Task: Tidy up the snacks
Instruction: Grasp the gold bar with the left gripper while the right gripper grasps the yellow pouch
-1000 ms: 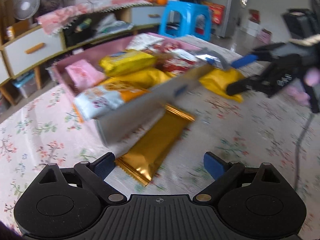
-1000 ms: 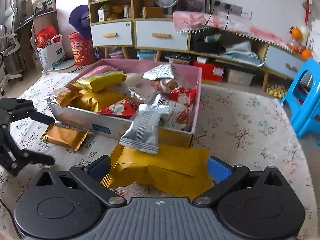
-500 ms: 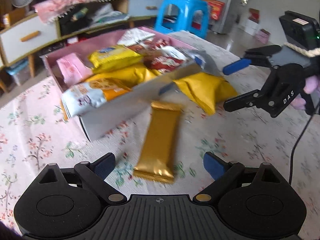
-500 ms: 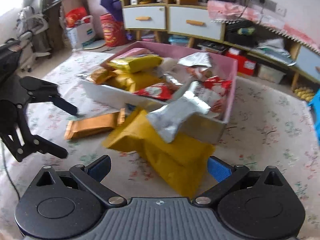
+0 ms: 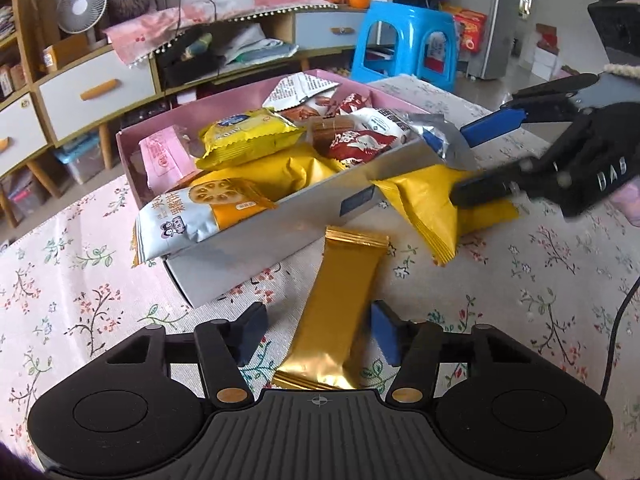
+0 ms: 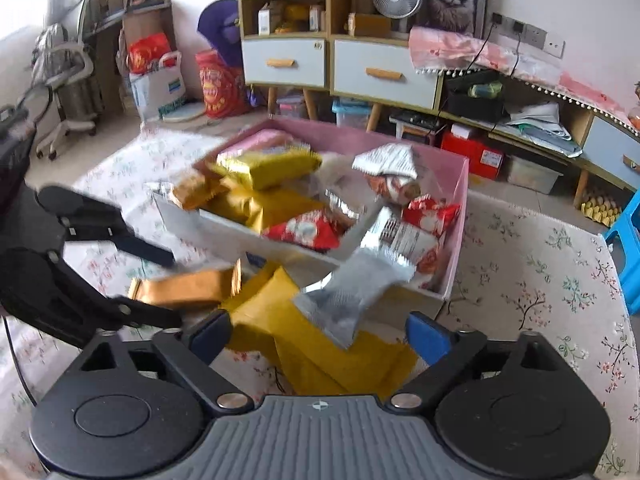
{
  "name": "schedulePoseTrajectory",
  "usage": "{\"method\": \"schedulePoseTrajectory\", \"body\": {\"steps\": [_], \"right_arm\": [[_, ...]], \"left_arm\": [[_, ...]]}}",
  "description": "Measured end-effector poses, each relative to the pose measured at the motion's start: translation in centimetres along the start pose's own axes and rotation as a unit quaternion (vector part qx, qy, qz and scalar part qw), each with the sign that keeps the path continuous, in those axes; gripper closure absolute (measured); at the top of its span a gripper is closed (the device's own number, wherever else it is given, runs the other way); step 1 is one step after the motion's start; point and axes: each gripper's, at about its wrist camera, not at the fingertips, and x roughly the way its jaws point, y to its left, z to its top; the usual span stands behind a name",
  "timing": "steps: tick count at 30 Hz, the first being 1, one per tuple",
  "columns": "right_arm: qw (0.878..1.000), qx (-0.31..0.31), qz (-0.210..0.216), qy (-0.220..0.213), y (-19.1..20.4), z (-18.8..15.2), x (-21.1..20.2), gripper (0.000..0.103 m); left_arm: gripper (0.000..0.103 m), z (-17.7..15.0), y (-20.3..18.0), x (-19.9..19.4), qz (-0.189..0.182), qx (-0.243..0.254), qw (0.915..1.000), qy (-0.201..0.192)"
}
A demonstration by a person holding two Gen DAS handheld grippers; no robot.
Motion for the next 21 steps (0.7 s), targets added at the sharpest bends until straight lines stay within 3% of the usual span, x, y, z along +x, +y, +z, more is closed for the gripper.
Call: {"method": "schedulePoseTrajectory", "body": {"steps": [2,4,8,9,12,15,18,20,21], "right_arm": [[1.0,0.023,0.008,-0.01,-0.3,0.4,-0.2,0.044],[0.999,0.049,0.012,-0.006,-0.7,0.8,0.2,0.07],[0.998,0.067,0.007,-0.012,-0.4,1.5,0.6,0.091],[0.998,0.066,0.006,-0.016,-0.2,1.6,0.6,0.103],[0.997,0.07,-0.014,-0.036,0.1,2.2,0.4,0.103],[0.992,0.061,-0.096,-0.049,0.2,2.4,1.1,0.097],[0.992,0.079,-0.089,-0.043,-0.6,2.2,1.1,0.097],[0.994,0.075,-0.073,-0.043,-0.7,2.1,0.7,0.087],[0.994,0.071,-0.066,-0.042,-0.6,2.0,0.4,0.07]], "left_arm": [[0.048,0.0,0.0,0.0,0.001,0.0,1.0,0.0],[0.048,0.0,-0.1,0.0,0.003,0.001,1.0,0.0],[0.048,-0.1,-0.1,-0.1,0.003,0.002,1.0,0.0],[0.048,-0.1,-0.2,-0.1,0.004,0.002,1.0,0.0],[0.048,-0.1,-0.4,-0.1,0.01,-0.002,0.9999,-0.001],[0.048,-0.2,-0.7,0.0,0.019,-0.009,0.9998,-0.001],[0.049,-0.1,-0.9,-0.1,0.025,-0.012,0.9996,0.0],[0.049,0.0,-0.9,0.0,0.028,-0.019,0.9994,0.0],[0.05,0.1,-0.9,0.0,0.031,-0.024,0.9992,0.0]]}}
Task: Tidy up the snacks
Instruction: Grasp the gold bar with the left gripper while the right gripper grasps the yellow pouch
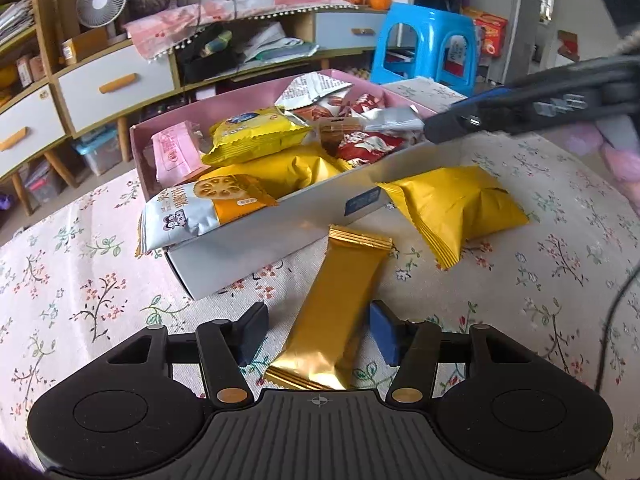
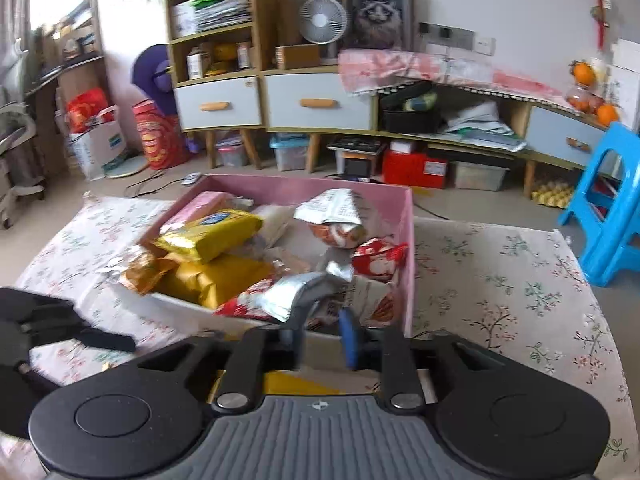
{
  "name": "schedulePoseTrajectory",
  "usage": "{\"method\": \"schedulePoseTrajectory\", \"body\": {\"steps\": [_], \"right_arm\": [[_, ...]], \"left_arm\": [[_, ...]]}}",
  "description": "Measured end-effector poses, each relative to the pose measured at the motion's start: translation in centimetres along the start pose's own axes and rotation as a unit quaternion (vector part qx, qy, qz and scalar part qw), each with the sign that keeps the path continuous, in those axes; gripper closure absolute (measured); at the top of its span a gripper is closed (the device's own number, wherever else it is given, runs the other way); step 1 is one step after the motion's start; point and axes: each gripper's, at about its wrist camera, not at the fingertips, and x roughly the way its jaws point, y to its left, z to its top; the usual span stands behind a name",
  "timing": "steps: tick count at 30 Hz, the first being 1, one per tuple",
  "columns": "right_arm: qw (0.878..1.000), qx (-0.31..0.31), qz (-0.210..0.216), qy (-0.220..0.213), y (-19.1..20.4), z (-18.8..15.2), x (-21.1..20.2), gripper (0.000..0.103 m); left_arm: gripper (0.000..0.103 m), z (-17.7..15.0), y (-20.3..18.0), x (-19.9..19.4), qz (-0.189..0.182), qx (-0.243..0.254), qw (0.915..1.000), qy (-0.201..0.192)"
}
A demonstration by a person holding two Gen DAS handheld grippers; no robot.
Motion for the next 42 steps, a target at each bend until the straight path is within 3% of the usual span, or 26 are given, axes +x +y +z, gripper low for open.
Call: {"method": "schedulePoseTrajectory", "body": {"steps": [1,3,8,12,18,23,30,36,42], "right_arm": [[1.0,-0.004,0.007,-0.002,0.1,0.0,-0.3,0.057],[1.0,-0.014,0.024,-0.007,0.4,-0.2,-1.2,0.048],[0.998,-0.04,0.056,-0.001,0.9,-0.1,-1.9,0.039],[0.994,-0.055,0.091,0.033,0.3,-0.8,-1.4,0.023],[0.992,-0.064,0.071,0.076,-0.5,-1.7,0.9,0.019],[0.987,-0.06,0.096,0.111,0.5,-2.5,1.2,0.018],[0.972,-0.089,0.168,0.136,2.7,-2.8,-1.4,0.019],[0.977,-0.159,0.096,0.106,4.2,-3.1,-1.6,0.019],[0.983,-0.145,0.074,0.082,3.6,-2.6,0.8,0.025]], "left_arm": [[0.05,0.1,0.0,0.1,0.003,-0.005,1.0,0.0],[0.053,0.3,0.0,0.2,0.01,-0.013,0.9999,0.001],[0.061,0.3,-0.4,0.1,0.032,-0.032,0.999,0.003],[0.067,0.2,-0.8,-0.3,0.048,-0.041,0.9979,0.01],[0.074,-0.2,-1.5,-1.1,0.07,-0.073,0.9945,0.028],[0.074,-0.9,-1.7,-2.2,0.084,-0.105,0.99,0.043],[0.068,-1.9,-1.7,-3.2,0.076,-0.118,0.989,0.047],[0.065,-1.8,-1.8,-2.8,0.082,-0.114,0.9894,0.036],[0.069,-1.3,-1.6,-2.2,0.094,-0.143,0.9849,0.026]]}}
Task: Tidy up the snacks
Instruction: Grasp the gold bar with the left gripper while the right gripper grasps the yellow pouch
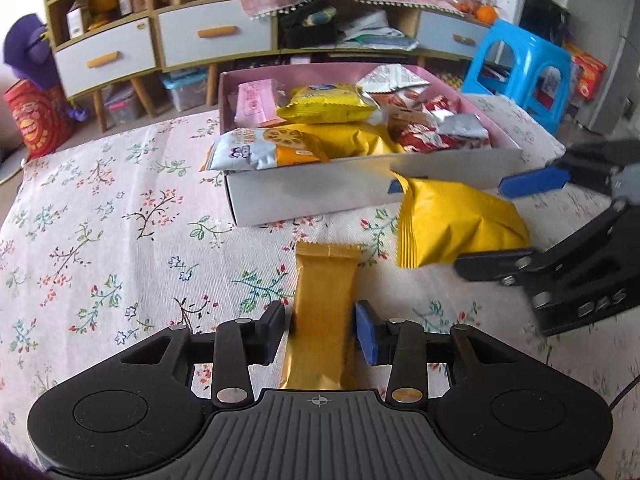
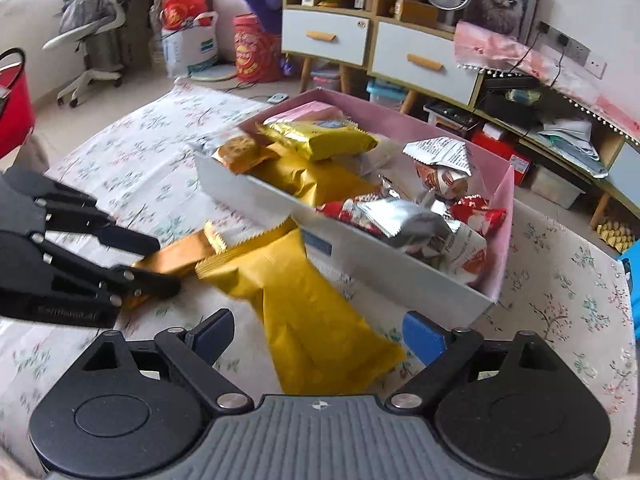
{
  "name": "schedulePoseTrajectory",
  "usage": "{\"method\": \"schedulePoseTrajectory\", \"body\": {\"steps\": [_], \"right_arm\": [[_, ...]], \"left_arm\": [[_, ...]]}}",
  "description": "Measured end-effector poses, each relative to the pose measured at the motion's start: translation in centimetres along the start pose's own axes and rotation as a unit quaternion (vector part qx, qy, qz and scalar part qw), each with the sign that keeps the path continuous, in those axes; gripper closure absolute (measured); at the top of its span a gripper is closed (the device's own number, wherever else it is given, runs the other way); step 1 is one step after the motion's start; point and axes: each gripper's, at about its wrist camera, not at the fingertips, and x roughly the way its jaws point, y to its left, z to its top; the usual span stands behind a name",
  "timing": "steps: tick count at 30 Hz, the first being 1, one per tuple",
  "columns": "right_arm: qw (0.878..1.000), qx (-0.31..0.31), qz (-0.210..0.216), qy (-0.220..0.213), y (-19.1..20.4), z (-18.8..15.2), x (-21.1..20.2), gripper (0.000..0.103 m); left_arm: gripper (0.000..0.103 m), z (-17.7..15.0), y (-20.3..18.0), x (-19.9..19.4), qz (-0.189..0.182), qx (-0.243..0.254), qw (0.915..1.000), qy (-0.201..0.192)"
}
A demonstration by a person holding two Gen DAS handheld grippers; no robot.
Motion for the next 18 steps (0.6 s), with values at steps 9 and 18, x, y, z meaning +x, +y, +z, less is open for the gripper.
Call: {"method": "schedulePoseTrajectory", "body": {"steps": [9,18], "right_arm": [[1.0,0.005,-0.001,0.001,1.2,-0.1,1.5,0.07],[0.998,0.067,-0.011,-0.014,0.8,-0.7,-0.6,0.072]], "left_arm": [[0.077,-0.2,0.1,-0.3,0.004,-0.03,0.9995,-0.004],[0.078,-0.2,0.8,-2.2,-0.015,-0.051,0.9985,-0.01]]}}
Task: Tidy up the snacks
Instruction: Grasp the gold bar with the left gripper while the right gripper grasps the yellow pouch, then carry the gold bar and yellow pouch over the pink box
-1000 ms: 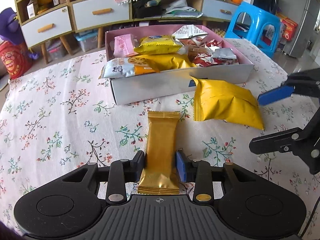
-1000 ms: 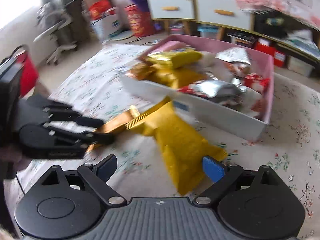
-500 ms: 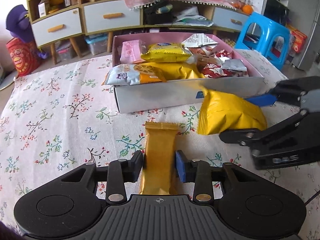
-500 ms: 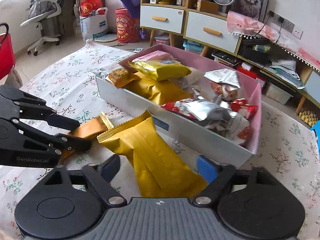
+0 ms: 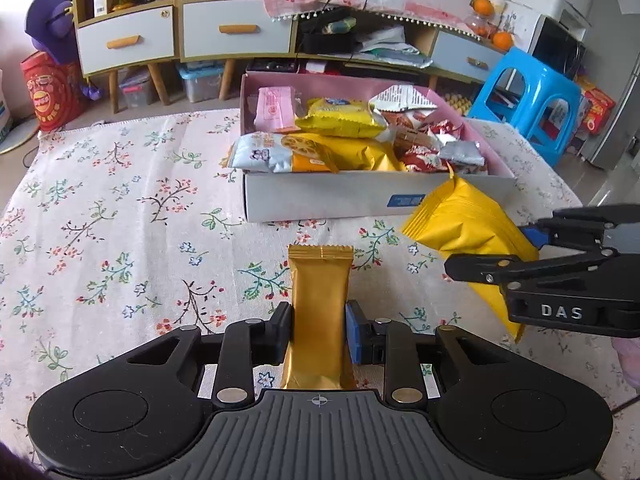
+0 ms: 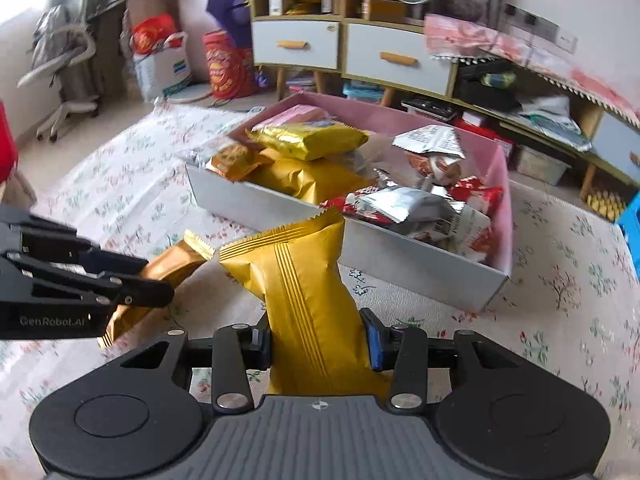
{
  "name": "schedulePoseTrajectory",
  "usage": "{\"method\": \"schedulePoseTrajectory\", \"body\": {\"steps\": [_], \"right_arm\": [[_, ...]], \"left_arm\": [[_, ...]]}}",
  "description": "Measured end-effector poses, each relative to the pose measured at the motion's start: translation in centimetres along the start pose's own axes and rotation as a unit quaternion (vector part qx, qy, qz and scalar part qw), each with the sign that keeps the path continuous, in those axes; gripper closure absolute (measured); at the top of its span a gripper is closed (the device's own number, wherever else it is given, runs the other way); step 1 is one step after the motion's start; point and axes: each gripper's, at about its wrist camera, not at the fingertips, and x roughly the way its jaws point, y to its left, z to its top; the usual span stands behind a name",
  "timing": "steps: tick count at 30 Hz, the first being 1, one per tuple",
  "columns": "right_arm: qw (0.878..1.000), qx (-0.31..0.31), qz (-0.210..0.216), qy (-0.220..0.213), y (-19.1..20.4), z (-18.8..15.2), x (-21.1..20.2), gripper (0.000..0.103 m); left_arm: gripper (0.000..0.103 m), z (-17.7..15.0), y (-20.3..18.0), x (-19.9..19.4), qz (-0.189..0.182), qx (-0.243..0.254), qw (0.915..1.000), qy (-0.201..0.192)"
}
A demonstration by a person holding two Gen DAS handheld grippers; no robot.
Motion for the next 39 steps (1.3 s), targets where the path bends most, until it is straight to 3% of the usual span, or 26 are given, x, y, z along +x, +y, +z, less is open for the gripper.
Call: {"method": "schedulePoseTrajectory", "body": {"steps": [12,21,25,31,39], "right_arm": [[0.998,0.055,0.016,-0.037,0.0,1.0,-4.0,0.072],[0.986,0.147,-0.024,-0.069,-2.8,3.8,-4.7,0.072],[0.982,0.167,-0.031,-0.082,-3.8,5.1,-4.1,0.072],[0.977,0.198,-0.04,-0.066,-5.9,7.2,-1.0,0.071],[0.972,0.226,-0.049,-0.05,-7.6,8.5,1.6,0.071]], "left_arm": [[0.078,2.0,1.0,-2.8,-0.01,-0.032,0.9984,-0.045],[0.077,5.8,1.2,-4.0,-0.041,-0.08,0.9919,-0.09],[0.077,8.1,0.1,-2.6,-0.03,-0.06,0.9934,-0.093],[0.077,12.1,-1.4,0.5,-0.018,-0.034,0.9953,-0.089],[0.077,14.6,-2.3,5.0,0.011,-0.011,0.9978,-0.064]]}}
